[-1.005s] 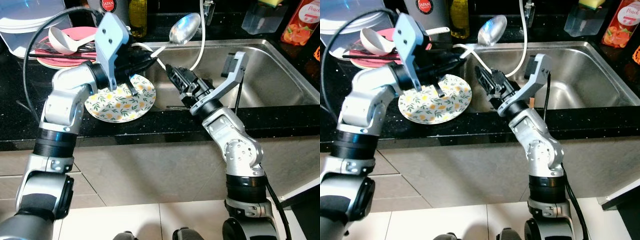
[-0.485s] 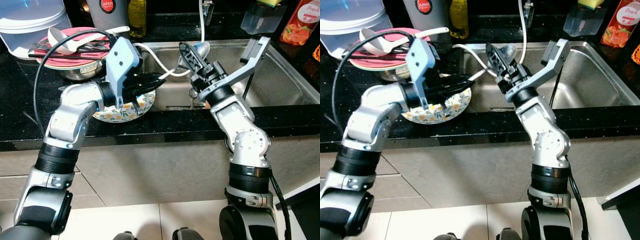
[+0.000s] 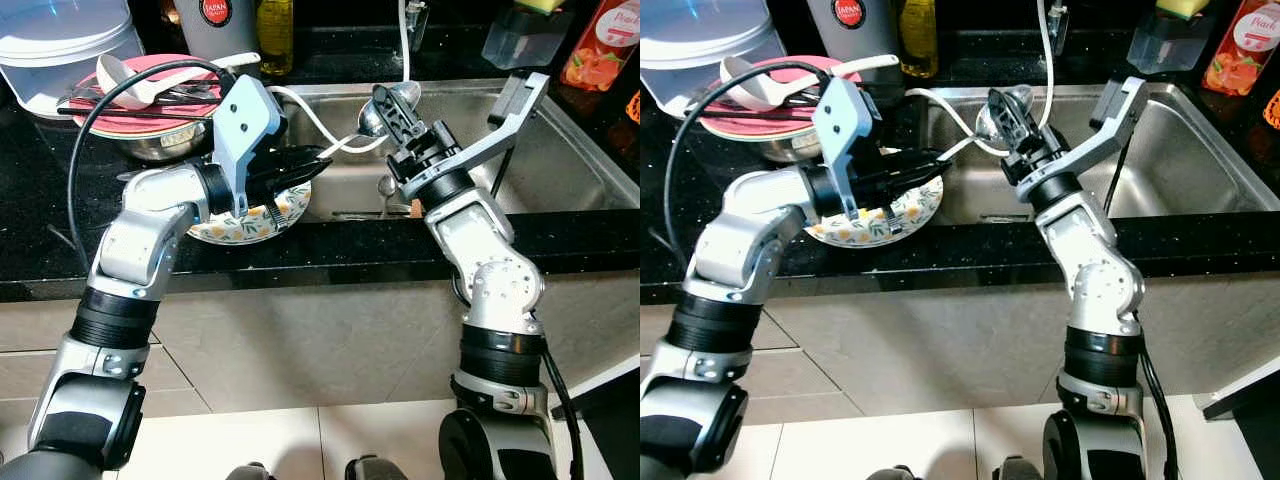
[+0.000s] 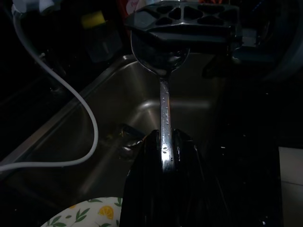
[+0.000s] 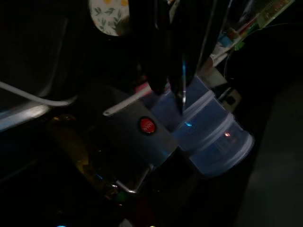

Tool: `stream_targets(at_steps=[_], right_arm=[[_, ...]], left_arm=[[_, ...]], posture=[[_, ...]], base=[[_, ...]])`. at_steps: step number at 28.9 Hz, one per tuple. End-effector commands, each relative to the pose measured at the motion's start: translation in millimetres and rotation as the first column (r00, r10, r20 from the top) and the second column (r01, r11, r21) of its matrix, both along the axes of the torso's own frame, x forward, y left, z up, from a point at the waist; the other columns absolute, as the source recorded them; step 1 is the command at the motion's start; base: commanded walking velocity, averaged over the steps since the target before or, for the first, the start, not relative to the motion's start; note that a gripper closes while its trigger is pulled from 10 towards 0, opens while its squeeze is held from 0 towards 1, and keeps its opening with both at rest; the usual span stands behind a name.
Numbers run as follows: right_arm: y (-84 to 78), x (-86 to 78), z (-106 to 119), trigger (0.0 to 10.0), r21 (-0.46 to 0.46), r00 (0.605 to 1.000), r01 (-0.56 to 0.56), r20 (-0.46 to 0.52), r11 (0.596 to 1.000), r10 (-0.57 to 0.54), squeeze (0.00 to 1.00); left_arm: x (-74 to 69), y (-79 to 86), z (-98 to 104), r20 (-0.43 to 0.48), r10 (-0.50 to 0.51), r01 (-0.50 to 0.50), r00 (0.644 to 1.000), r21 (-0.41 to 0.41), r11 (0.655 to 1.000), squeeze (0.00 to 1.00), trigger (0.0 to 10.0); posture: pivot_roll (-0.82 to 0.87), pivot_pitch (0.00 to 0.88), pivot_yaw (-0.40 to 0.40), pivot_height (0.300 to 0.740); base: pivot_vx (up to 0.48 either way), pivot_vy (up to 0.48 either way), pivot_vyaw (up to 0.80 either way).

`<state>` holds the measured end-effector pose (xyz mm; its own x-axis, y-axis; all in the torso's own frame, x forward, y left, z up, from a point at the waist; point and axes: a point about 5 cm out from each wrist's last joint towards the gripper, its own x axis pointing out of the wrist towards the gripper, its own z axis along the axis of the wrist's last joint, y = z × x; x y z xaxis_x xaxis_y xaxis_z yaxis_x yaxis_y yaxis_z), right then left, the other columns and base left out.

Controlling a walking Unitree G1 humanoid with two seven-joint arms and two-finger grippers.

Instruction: Kitchen organization

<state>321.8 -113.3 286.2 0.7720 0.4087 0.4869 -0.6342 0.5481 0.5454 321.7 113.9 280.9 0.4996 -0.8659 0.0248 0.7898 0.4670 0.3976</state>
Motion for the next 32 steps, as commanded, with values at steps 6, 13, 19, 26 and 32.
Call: stream_targets(at_steps=[6,13,19,26,32], right_arm=[[-0.4,1.6,-1.3,1.4,-0.011,1.000,0.004,-0.014,1.000,-0.004,0.00],[-1.6,5.2,-3.5,10.0,-0.066,0.999,0.042,-0.016,0.997,-0.043,0.00],[-12.5,14.9,2.1,10.0,-0.126,0.983,0.182,0.005,0.975,-0.183,0.00],[-18.7,37.3,1.9,10.0,-0.244,0.945,0.317,-0.007,0.917,-0.328,0.00],[-18.9,68.0,-5.5,10.0,-0.373,0.894,0.394,-0.055,0.840,-0.444,0.00]], left_arm=[[2.0,-0.8,1.9,0.027,0.053,-0.053,0.998,-0.016,0.998,0.00,10.0],[4.7,2.5,8.2,0.029,0.099,-0.097,0.995,-0.075,0.992,1.00,10.0],[-10.9,21.9,34.9,0.036,0.093,-0.079,0.995,-0.294,0.953,0.00,10.0],[-21.7,32.5,42.6,0.046,0.130,-0.107,0.990,-0.338,0.935,0.00,10.0],[-24.3,40.5,40.6,0.028,0.211,-0.188,0.977,-0.349,0.918,0.00,10.0]], posture=[[0.05,0.060,-0.024,0.740],[0.06,0.061,-0.023,0.740],[0.06,0.073,-0.017,0.740],[0.10,0.085,-0.028,0.740],[0.16,0.102,-0.061,0.740]], base=[[0.000,0.000,0.00],[0.000,0.000,0.00],[0.000,0.000,0.00],[0.000,0.000,0.00],[0.000,0.000,0.00]])
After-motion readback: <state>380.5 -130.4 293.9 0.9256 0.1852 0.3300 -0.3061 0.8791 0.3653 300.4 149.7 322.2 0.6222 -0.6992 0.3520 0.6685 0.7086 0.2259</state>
